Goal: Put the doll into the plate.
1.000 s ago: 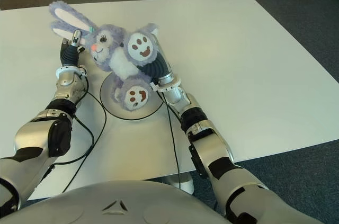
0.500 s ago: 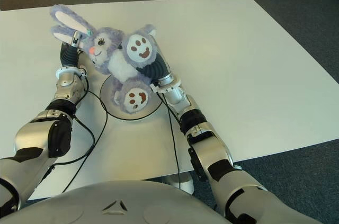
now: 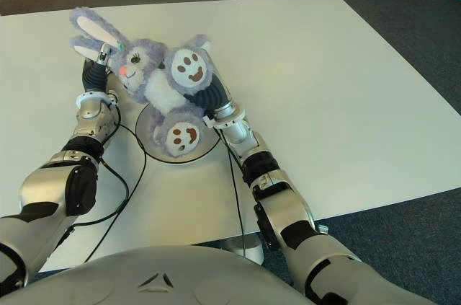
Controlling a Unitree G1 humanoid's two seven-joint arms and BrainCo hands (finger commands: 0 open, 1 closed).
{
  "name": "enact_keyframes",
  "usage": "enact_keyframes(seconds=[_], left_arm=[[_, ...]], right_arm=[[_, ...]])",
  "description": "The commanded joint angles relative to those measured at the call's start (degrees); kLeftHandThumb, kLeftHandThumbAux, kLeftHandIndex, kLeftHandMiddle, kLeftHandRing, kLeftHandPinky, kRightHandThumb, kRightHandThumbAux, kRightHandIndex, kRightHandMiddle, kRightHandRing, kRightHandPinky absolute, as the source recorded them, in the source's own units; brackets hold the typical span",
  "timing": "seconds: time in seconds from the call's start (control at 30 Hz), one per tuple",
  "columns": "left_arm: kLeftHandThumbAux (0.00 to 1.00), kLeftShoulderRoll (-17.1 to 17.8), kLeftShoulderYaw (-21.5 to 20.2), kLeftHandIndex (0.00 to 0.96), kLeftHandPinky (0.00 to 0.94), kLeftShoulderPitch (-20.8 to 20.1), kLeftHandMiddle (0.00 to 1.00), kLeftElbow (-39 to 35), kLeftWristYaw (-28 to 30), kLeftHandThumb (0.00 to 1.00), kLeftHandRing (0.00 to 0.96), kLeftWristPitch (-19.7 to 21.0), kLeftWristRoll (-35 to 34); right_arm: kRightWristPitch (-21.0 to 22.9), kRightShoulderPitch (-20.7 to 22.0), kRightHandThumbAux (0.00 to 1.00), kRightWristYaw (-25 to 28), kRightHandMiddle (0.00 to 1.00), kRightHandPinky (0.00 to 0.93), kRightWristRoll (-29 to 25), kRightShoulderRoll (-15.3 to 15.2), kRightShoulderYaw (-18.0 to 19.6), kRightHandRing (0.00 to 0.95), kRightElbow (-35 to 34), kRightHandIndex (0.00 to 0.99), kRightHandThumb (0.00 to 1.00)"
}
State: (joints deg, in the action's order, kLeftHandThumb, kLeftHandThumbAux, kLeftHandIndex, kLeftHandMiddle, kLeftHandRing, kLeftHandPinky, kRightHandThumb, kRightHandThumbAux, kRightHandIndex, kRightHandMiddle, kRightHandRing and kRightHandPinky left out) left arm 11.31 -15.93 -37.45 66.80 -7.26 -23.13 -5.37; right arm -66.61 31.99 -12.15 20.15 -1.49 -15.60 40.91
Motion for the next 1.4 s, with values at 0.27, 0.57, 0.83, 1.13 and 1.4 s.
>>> enact_keyframes(seconds=[0.27, 0.57, 0.83, 1.13, 1.4], left_arm=[[0.379, -2.46, 0.97, 0.077, 0.203, 5.32, 0.226, 2.64, -1.01, 0.0, 0.236, 2.92, 0.3], [0.376, -2.62, 1.3, 0.072, 0.17, 5.48, 0.225, 2.48, -1.21, 0.0, 0.228, 3.0, 0.22], [0.38, -2.74, 1.39, 0.082, 0.211, 5.52, 0.233, 2.41, -1.36, 0.0, 0.242, 3.26, 0.19], [0.385, -2.97, 1.27, 0.083, 0.207, 5.64, 0.232, 2.27, -1.42, 0.0, 0.24, 3.39, 0.01], [0.387, -3.13, 1.29, 0.074, 0.198, 5.82, 0.231, 2.16, -1.3, 0.0, 0.24, 3.28, -0.07]], right_arm=[[-0.49, -6.21, 0.712, 1.5, 0.868, 0.874, -1.3, 1.42, 0.15, 0.869, 2.91, 0.44, 0.721], [0.48, -5.76, 0.711, 6.34, 0.879, 0.868, -4.24, 1.31, -0.84, 0.875, 3.27, 0.437, 0.703], [4.9, -6.91, 0.707, 15.42, 0.809, 0.77, -11.06, 0.61, -2.07, 0.803, 0.11, 0.439, 0.709], [7.35, -7.75, 0.711, 20.8, 0.726, 0.684, -14.94, 0.56, -1.75, 0.723, -2.97, 0.432, 0.707], [9.62, -8.79, 0.714, 24.22, 0.677, 0.638, -16.47, 0.4, -1.45, 0.673, -5.0, 0.427, 0.704]])
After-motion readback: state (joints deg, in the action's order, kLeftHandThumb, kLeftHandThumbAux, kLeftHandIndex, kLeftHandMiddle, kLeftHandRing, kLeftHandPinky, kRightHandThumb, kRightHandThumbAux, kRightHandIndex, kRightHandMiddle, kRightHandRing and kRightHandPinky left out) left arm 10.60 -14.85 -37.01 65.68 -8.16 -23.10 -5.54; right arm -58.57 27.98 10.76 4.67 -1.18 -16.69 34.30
